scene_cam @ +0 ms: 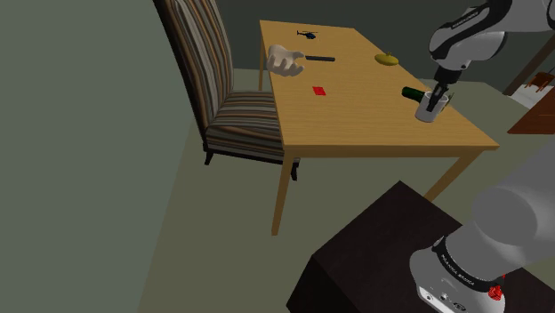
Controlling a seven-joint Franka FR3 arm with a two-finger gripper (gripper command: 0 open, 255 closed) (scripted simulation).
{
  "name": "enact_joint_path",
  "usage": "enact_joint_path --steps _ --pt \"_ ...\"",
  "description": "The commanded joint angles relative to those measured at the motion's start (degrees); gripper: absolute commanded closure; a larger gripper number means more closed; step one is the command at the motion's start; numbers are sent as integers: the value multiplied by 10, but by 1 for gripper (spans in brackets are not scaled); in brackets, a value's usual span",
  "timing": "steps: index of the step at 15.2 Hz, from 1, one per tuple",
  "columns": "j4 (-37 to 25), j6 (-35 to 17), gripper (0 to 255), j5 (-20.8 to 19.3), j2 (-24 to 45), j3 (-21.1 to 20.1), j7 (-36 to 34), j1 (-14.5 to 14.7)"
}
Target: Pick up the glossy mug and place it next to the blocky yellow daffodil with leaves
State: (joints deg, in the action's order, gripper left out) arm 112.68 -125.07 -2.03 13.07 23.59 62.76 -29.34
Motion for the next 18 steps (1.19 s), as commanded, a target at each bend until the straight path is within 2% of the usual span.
enact_joint_path --steps 1,8,9,14,18 --pt "5 -13 255 3 7 -1 1 -1" --pt "5 -13 255 3 7 -1 1 -1" --pt "6 -13 0 3 7 -1 1 -1" --pt "5 -13 0 3 7 -1 1 -1" --pt "-29 53 0 -11 -26 1 -9 7"
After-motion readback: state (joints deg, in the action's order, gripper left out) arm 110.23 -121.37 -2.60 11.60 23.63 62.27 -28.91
